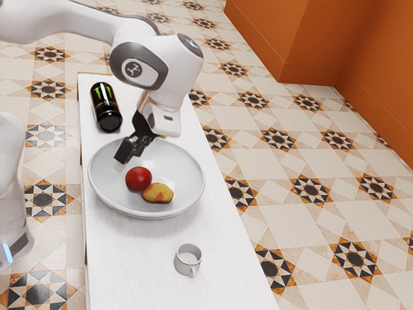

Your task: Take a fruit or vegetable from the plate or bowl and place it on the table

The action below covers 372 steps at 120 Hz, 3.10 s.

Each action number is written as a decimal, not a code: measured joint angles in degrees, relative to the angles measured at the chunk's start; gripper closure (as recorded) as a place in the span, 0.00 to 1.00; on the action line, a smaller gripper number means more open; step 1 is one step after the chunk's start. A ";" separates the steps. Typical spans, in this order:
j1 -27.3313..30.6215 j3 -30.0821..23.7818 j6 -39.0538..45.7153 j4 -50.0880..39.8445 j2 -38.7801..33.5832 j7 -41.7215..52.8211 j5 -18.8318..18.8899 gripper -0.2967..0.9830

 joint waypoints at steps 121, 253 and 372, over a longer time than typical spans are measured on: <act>-3.70 8.05 12.40 -7.85 -2.99 7.57 -0.33 0.23; -4.07 10.85 17.69 -7.85 -0.68 9.70 1.86 0.23; -7.03 10.93 17.69 -10.67 -1.99 10.38 0.00 0.23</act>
